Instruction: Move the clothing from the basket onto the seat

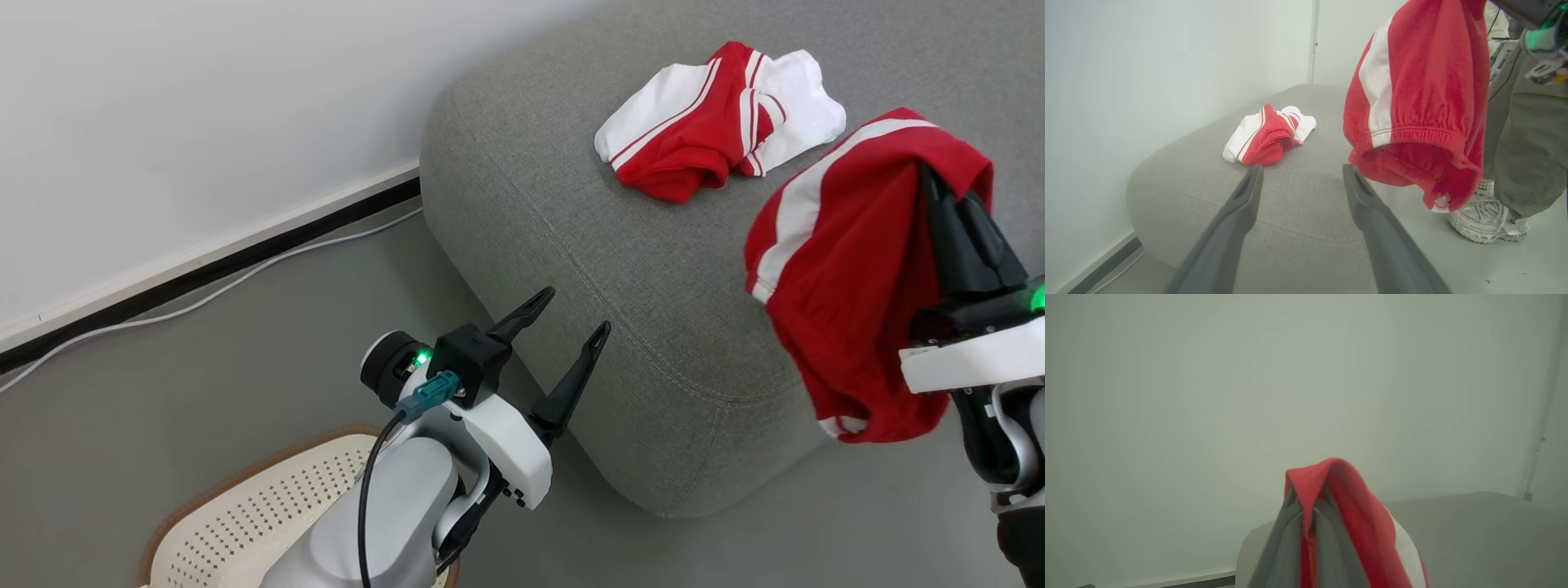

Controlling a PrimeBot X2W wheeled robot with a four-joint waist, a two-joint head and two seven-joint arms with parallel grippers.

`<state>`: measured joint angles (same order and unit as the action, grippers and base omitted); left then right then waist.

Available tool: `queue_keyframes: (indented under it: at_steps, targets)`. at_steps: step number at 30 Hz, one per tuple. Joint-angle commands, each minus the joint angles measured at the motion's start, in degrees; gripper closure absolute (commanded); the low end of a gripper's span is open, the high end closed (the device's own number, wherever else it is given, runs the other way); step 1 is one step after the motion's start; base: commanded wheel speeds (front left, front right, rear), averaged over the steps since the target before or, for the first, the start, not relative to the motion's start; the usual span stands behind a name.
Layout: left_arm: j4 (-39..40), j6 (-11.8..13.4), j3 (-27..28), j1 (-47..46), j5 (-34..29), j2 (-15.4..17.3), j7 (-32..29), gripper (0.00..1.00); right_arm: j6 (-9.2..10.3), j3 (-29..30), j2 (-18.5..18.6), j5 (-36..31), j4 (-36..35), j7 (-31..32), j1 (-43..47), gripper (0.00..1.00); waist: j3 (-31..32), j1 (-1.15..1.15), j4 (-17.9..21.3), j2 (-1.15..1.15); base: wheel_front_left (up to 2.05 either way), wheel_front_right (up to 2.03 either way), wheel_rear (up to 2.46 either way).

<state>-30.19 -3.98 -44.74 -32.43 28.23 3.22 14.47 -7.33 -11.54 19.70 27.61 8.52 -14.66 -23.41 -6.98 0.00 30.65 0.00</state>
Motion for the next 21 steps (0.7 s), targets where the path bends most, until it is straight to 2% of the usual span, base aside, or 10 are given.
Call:
queue_keyframes:
  at_steps: [1, 7, 15, 21]
  targets:
    - [1.5, -0.3, 1.4, -1.3, -0.5, 0.3, 0.5, 0.00, -0.16, 1.3, 1.0, -0.7, -2.0, -0.3, 0.3, 1.00, -0.9, 0.00, 0.1, 0.00, 0.00, 0.00, 0.00]
    - [1.9, -0.6, 0.6, -2.2, -2.0, 0.1, 0.5, 0.00, -0.16, 6.6, 2.6, -2.4, 0.5, -0.3, -3.4, 1.00, -4.9, 0.00, -0.8, 0.00, 0.00, 0.00, 0.00]
    - [0.6, -1.0, -2.3, -6.5, -3.5, -0.2, 0.3, 0.00, -0.16, 13.5, 7.5, -4.3, 4.8, -0.3, -12.6, 1.00, -14.0, 0.00, -5.7, 0.00, 0.00, 0.00, 0.00]
    - [-0.7, -1.0, -4.4, -10.0, -4.2, -0.3, -0.4, 0.00, -0.16, 16.0, 11.8, -5.6, 7.9, -0.3, -20.7, 1.00, -21.3, 0.00, -9.0, 0.00, 0.00, 0.00, 0.00]
